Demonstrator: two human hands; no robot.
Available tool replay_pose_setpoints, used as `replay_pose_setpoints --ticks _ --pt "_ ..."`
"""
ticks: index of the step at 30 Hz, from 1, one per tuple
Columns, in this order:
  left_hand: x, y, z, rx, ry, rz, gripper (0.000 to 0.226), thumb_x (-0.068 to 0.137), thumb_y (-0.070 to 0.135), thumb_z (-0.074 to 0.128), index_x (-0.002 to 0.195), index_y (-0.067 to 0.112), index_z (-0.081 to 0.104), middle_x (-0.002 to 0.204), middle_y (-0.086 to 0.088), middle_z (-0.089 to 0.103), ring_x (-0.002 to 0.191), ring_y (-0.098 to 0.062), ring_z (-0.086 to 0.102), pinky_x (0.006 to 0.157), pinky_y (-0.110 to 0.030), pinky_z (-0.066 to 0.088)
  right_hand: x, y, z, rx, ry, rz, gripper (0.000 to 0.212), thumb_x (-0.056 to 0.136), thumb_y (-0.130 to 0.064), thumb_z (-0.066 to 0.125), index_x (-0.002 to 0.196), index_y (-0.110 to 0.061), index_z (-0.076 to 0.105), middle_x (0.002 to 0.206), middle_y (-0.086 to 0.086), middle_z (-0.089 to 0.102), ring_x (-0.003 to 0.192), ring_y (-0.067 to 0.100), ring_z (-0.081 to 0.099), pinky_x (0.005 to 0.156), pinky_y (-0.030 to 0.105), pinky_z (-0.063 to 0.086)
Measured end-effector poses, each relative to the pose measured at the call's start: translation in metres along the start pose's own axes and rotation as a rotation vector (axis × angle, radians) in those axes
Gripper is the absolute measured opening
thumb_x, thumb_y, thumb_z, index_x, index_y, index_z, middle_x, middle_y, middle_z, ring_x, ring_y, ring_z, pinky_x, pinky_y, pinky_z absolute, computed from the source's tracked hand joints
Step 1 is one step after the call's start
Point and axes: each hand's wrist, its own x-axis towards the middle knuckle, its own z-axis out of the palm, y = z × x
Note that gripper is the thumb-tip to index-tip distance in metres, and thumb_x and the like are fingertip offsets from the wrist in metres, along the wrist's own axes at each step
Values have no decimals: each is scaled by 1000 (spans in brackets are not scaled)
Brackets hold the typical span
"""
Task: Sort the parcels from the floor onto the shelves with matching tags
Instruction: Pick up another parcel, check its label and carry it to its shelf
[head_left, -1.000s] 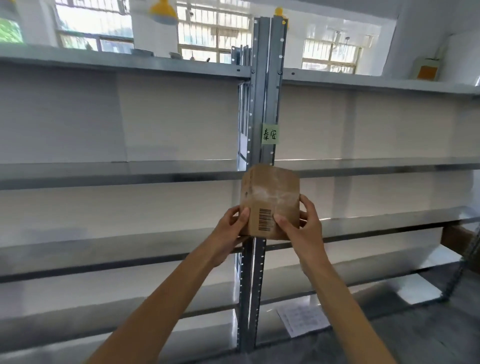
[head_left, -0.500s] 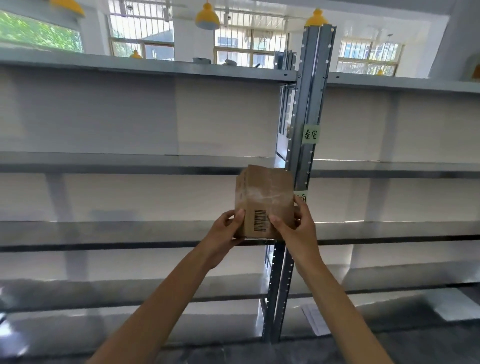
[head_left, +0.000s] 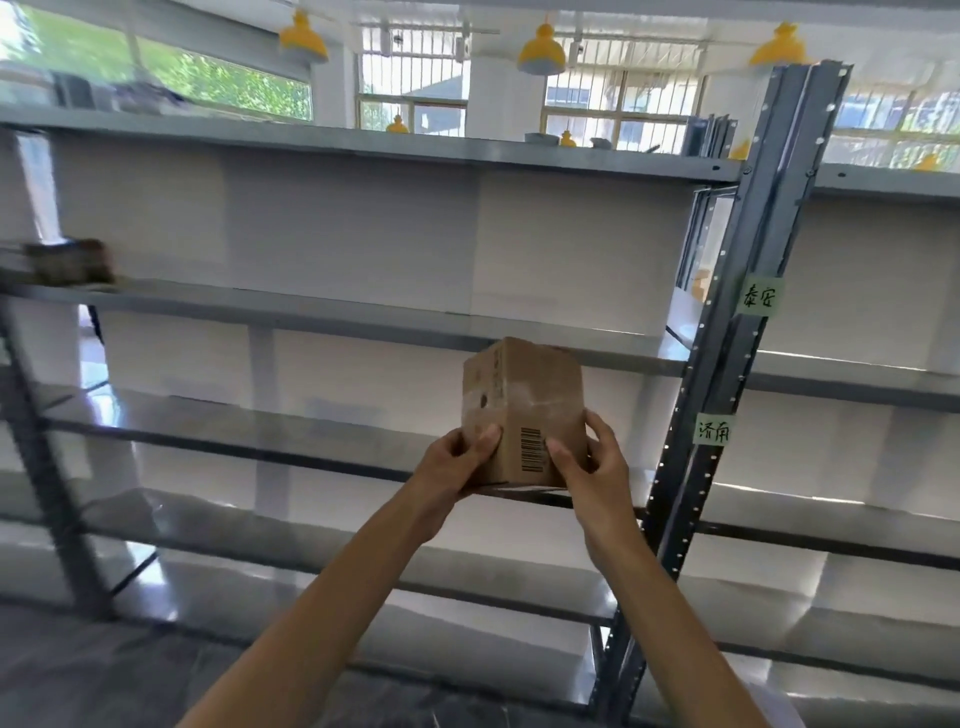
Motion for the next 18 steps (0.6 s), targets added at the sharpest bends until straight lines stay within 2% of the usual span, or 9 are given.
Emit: replay_pose_setpoints --ticks 2,4,7,8,11,13,15,18 --pt "-2 1 -12 -17 79 17 79 65 53 64 132 16 43 127 -6 56 110 -21 57 87 -31 52 8 6 15 40 -56 35 57 90 -25 58 140 -28 32 138 4 47 111 16 53 77 19 49" --pt "-2 3 -26 -33 155 41 81 65 49 68 134 18 39 131 -5 53 114 -23 55 91 -34 51 16 10 33 66 -110 57 52 92 -24 56 138 -27 35 140 2 46 110 13 50 75 17 45" --pt "0 7 -48 -62 232 63 70 73 41 70 133 21 38 128 -2 52 107 -17 56 78 -25 51 24 14 63 110 -197 70 36 93 -30 51 128 -31 40 138 -1 47 114 15 50 79 20 43" --pt "2 10 -56 -63 258 64 70 74 40 70 133 21 38 127 -2 52 106 -16 56 78 -24 50 27 15 74 126 -227 73 39 93 -35 49 130 -30 40 137 -2 48 116 16 50 80 20 43" --pt "9 18 -80 -34 321 73 76 72 40 72 135 19 36 128 -4 52 112 -21 55 92 -33 49 39 11 105 140 -327 80 63 85 -51 49 140 -30 30 140 -3 44 113 12 49 85 21 42" --pt "13 25 -95 -19 369 98 73 74 38 72 134 18 37 127 -4 54 112 -22 55 99 -38 47 49 6 123 131 -405 62 76 75 -59 51 141 -32 26 141 -3 43 112 11 48 82 16 43" --pt "18 29 -109 -18 421 134 72 73 39 72 134 17 39 125 -5 55 112 -22 56 100 -40 47 61 3 138 123 -467 33 82 70 -61 54 141 -32 26 141 -3 43 111 10 49 75 11 43" --pt "23 32 -124 -28 457 180 78 66 44 73 132 16 41 124 -6 55 112 -23 55 98 -38 48 78 4 157 105 -521 5 83 69 -60 56 140 -30 26 141 0 43 118 15 49 85 21 46"
